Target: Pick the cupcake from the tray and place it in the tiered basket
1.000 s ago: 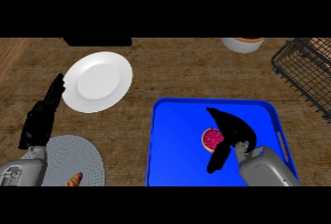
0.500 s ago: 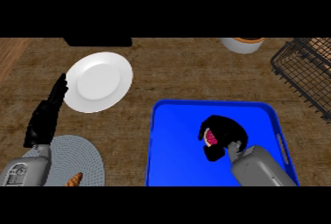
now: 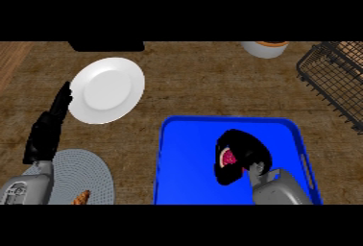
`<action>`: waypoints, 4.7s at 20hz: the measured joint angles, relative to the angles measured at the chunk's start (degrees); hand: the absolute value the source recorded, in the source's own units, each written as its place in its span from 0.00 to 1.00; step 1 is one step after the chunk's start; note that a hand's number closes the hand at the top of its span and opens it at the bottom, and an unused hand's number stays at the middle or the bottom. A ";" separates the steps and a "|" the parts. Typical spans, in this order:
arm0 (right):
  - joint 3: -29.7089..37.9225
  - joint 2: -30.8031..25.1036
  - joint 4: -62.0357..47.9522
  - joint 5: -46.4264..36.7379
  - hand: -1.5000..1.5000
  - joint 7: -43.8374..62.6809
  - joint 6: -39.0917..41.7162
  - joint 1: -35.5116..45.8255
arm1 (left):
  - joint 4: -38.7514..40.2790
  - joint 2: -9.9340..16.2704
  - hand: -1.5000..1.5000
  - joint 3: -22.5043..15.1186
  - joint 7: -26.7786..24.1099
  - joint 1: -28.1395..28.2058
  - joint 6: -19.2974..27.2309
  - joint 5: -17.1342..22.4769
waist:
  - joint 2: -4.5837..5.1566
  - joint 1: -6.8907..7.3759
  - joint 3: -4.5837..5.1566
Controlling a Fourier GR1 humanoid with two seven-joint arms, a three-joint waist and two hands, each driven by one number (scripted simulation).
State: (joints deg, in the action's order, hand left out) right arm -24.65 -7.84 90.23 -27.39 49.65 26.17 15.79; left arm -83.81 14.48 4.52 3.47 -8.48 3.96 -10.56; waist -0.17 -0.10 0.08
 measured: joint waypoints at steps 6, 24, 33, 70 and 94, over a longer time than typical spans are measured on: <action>10.90 0.56 -1.77 -4.18 1.00 4.83 -8.05 6.97 | -0.35 0.21 0.50 -0.02 -0.11 -0.55 -0.45 -0.20 | 0.63 1.00 -0.03; 32.11 -14.65 -27.04 -44.89 1.00 14.11 -34.48 39.78 | 0.43 -1.32 0.50 -2.99 0.70 -5.23 -1.66 -0.86 | 2.47 6.55 0.18; 37.59 -18.14 -46.38 -52.75 1.00 13.39 -36.16 54.55 | 1.23 -1.24 0.50 -2.28 0.44 -4.66 -1.29 -0.99 | 1.84 5.22 0.01; 50.60 -33.08 -76.74 -49.33 0.00 -0.67 -44.39 52.43 | 1.13 -1.06 0.50 0.48 0.02 -2.42 -1.19 -1.02 | 0.88 1.63 -0.18; 53.07 -30.95 -54.06 -42.82 0.00 5.20 -55.77 44.52 | -0.25 -0.81 0.50 2.39 0.11 1.16 -1.11 -1.33 | -0.59 -1.33 0.02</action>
State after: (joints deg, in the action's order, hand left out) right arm 28.42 -38.79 36.16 -70.21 54.84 -29.60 60.31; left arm -84.06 13.68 6.92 3.58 -7.32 2.84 -11.89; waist -0.76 -1.43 0.10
